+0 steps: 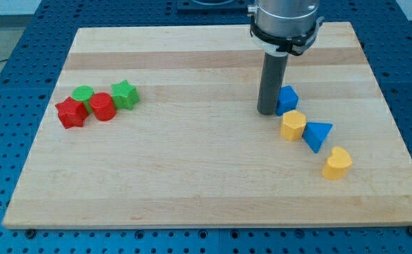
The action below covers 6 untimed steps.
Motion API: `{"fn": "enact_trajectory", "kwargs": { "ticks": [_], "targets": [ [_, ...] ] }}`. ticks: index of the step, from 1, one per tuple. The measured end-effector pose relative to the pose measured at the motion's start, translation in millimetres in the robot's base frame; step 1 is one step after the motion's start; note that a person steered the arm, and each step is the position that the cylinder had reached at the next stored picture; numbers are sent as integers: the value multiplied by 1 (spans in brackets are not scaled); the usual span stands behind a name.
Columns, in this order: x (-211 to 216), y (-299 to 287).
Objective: Place the blue cube towards the center right of the board
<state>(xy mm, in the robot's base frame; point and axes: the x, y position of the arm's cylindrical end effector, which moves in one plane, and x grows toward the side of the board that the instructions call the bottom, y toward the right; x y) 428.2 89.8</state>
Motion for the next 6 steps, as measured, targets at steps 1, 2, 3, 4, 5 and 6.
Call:
{"fn": "enact_trajectory", "kwargs": {
  "ticks": [1, 2, 3, 4, 5, 6],
  "targets": [
    [-11, 10],
    [-18, 8],
    [-38, -4],
    [-24, 23],
    [-9, 68],
    [-25, 92]
  ]
}}
